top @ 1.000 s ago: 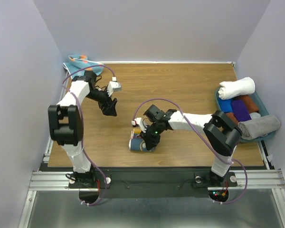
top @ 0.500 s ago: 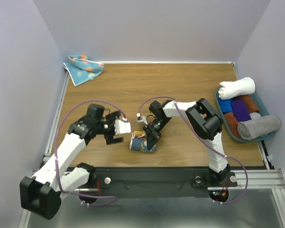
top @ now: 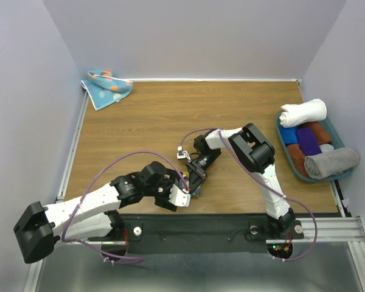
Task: Roll the towels
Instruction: Roll the towel
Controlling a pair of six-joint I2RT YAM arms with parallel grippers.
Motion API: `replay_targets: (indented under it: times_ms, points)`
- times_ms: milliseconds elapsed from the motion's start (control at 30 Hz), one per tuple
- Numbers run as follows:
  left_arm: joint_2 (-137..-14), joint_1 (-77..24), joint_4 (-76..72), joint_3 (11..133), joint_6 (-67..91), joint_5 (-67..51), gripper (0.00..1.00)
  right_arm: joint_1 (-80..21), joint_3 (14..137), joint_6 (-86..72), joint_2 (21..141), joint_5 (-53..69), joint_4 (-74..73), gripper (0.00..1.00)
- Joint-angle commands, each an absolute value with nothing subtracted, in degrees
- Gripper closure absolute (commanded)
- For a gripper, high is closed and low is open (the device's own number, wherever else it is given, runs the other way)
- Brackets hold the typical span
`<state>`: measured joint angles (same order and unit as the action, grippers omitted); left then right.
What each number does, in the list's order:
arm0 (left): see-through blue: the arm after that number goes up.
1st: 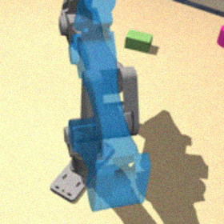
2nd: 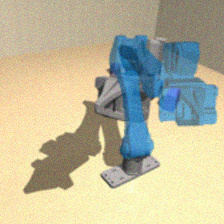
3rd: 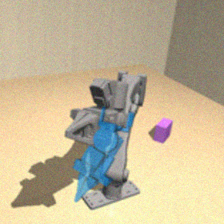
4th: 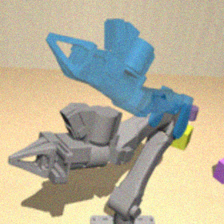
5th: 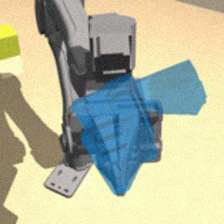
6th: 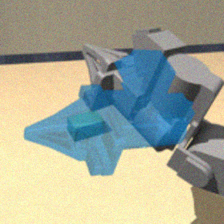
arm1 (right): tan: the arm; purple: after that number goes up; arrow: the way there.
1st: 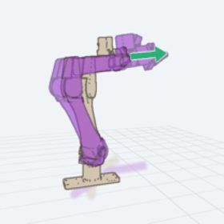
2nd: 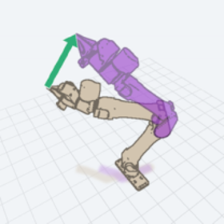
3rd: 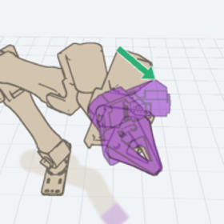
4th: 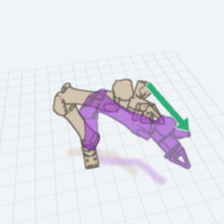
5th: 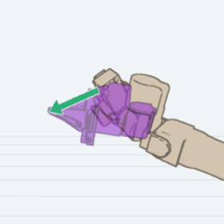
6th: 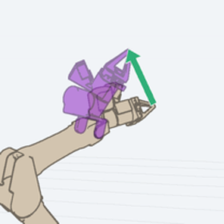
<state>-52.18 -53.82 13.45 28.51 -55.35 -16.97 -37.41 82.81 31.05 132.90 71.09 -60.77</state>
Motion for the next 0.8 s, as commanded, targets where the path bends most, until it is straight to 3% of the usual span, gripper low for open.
replay_targets:
  times_ms: [0, 233, 333, 367, 467, 500, 667, 700, 767]
  points:
    - [-56.8, -59.2, 3.7, 26.8, -51.1, -10.6, 0.01, -37.0, 84.4, 34.3, 135.5, 68.7, -62.1, 0.99]
    - [-63.6, -61.7, -2.6, 25.1, -50.4, -6.3, 0.03, -36.5, 84.5, 35.1, 135.5, 68.6, -62.7, 0.99]
    - [-63.5, -61.9, -2.1, 24.7, -50.5, -6.2, 0.23, -36.3, 84.6, 35.2, 135.6, 68.3, -62.8, 0.99]
    - [-64.0, -61.9, -1.2, 25.5, -49.8, -6.6, 0.33, -36.1, 84.7, 35.3, 135.4, 68.0, -62.7, 0.96]
    - [-67.2, -61.9, 6.1, 28.8, -47.6, -11.3, 0.47, -35.7, 85.3, 34.9, 134.7, 67.8, -62.8, 0.93]
    - [-68.3, -61.8, 7.6, 31.1, -46.6, -12.6, 0.56, -35.6, 85.9, 34.6, 134.3, 67.4, -62.8, 0.91]
    - [-72.2, -61.9, 10.6, 33.0, -43.3, -16.4, 0.76, -35.6, 86.6, 34.3, 132.6, 66.3, -63.0, 0.88]
    - [-72.3, -61.8, 11.3, 33.1, -43.5, -16.7, 0.85, -35.6, 86.6, 34.2, 132.5, 65.7, -63.1, 0.86]
    - [-72.7, -61.5, 12.7, 33.5, -43.8, -18.3, 0.90, -35.2, 86.7, 34.2, 132.3, 65.1, -63.1, 0.74]
